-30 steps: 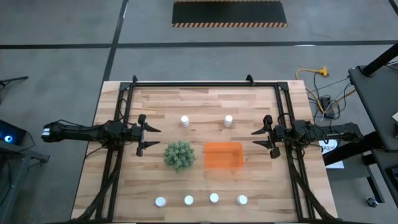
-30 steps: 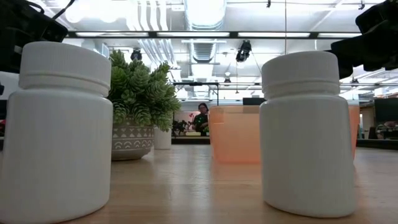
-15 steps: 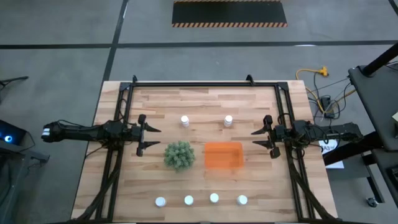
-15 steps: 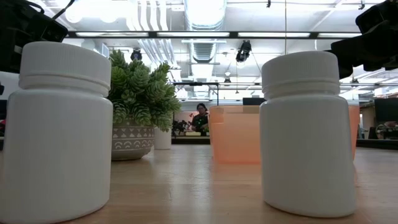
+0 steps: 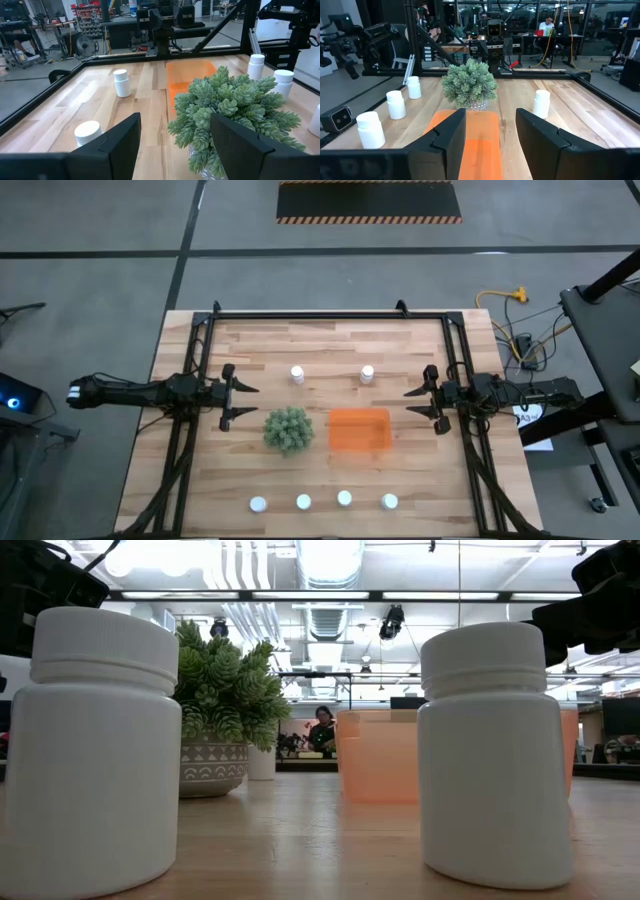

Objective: Pick and place pill bottles into a basket

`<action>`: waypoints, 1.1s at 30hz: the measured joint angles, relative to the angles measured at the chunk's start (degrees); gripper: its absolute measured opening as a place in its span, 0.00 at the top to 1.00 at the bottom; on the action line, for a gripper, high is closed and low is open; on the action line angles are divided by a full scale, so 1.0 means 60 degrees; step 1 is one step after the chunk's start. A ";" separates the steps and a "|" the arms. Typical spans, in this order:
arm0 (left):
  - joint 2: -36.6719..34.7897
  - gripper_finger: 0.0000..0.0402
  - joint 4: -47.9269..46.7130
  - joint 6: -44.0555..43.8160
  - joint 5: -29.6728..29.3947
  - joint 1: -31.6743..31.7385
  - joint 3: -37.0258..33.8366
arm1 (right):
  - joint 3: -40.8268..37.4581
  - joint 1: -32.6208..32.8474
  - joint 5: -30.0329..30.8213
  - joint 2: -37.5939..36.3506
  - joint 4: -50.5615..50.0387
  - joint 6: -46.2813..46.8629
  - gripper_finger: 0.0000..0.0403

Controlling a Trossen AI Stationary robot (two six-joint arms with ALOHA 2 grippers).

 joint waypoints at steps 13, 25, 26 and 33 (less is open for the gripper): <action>0.0000 0.45 -0.0002 0.0000 -0.0003 0.0000 0.0000 | 0.0000 0.0000 0.0007 0.0000 0.0105 0.0700 0.60; 0.0000 0.45 0.0000 0.0002 -0.0001 0.0000 0.0000 | 0.0000 0.0000 0.0008 0.0001 0.1352 0.1072 0.60; 0.0000 0.45 0.0001 0.0002 -0.0001 -0.0001 0.0000 | -0.0001 0.0000 0.0010 0.0001 0.1735 0.1072 0.60; 0.0000 0.45 -0.0001 0.0002 -0.0003 0.0000 0.0000 | 0.0000 0.0000 -0.0018 0.0000 0.4624 0.0652 0.60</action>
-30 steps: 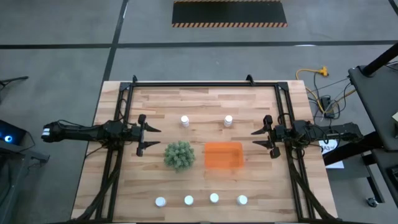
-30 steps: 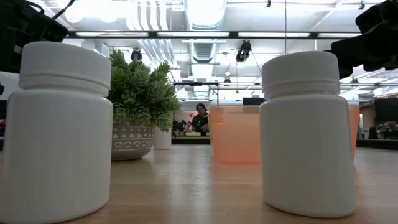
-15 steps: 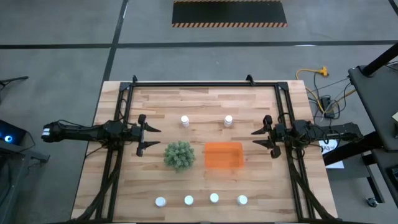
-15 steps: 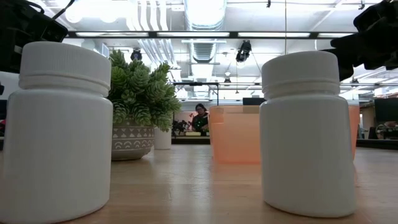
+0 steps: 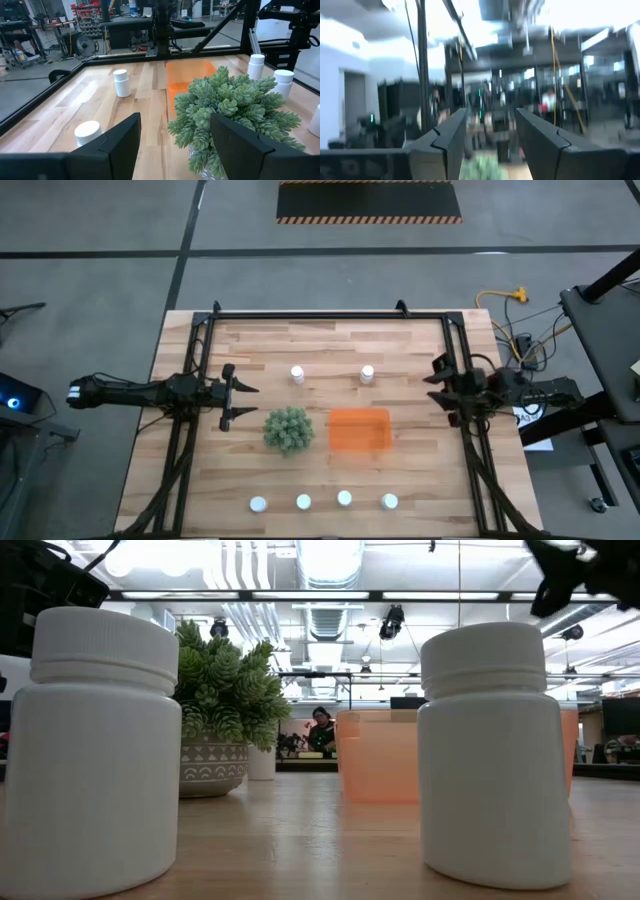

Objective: Pick and place pill bottles into a basket
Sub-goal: Put the white pill bottle into the orange bin

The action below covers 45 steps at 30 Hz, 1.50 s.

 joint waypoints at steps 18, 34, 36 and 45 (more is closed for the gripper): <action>0.0000 0.45 0.0003 -0.0002 0.0000 0.0000 0.0000 | 0.0000 0.0000 -0.0816 0.0000 0.4919 -0.0754 0.60; -0.0003 0.45 0.0000 0.0001 0.0000 0.0000 0.0000 | 0.3206 0.0003 -0.4617 0.1918 0.4809 0.0471 0.60; -0.0003 0.45 0.0000 0.0001 0.0000 0.0000 0.0000 | 0.3827 0.0002 -0.4987 0.2545 0.4541 0.0581 0.60; -0.0004 0.45 0.0003 -0.0002 0.0000 -0.0004 0.0000 | 0.6932 0.0004 -0.6629 0.5034 0.2654 0.0935 0.60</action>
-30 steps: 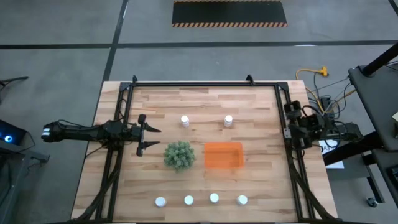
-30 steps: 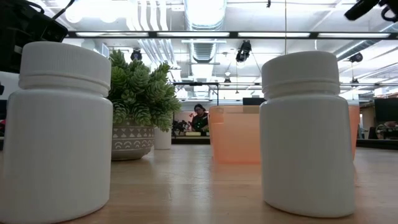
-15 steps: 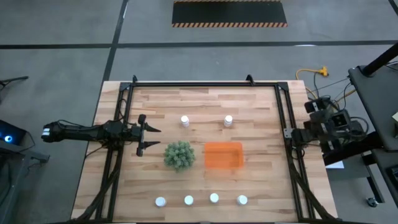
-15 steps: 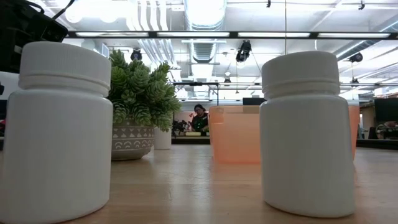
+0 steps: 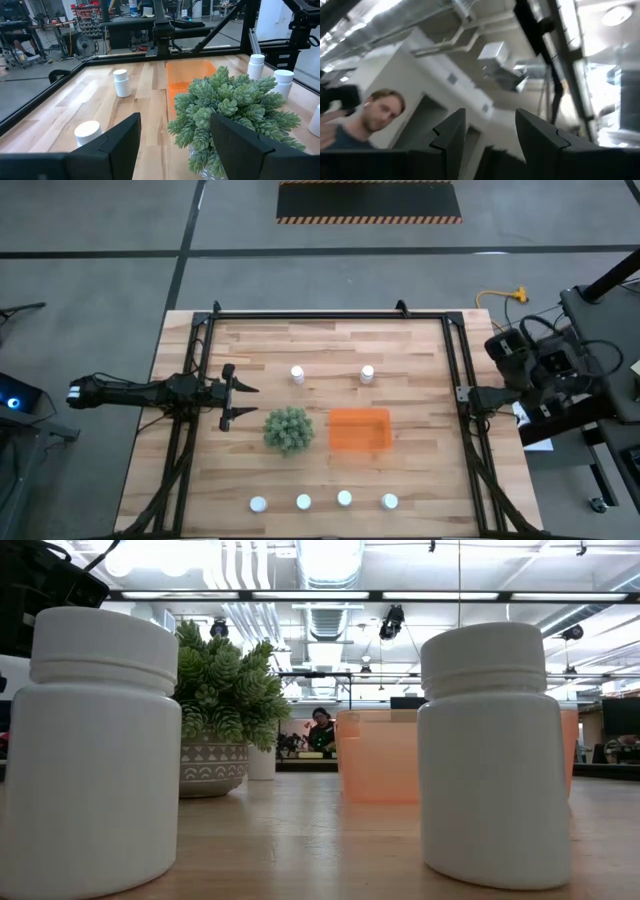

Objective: Pick and place pill bottles into a basket
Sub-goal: Put the white pill bottle into the orange bin

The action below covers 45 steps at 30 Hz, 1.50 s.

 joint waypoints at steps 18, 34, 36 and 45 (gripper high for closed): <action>0.0004 0.45 0.0000 0.0002 0.0001 0.0003 0.0000 | 0.6873 0.0000 -0.0123 0.2080 -1.0736 -0.2492 0.60; 0.0004 0.45 0.0000 0.0000 0.0000 0.0004 0.0000 | 0.9417 0.0000 0.0909 0.3657 -1.5904 -0.2674 0.60; 0.0001 0.45 -0.0001 0.0000 0.0000 0.0004 0.0000 | 0.9456 0.0000 0.0909 0.3838 -1.6324 -0.2660 0.60; 0.0000 0.45 -0.0001 0.0003 0.0000 0.0001 0.0000 | 0.9373 0.0004 0.0877 0.4653 -1.7479 -0.2178 0.60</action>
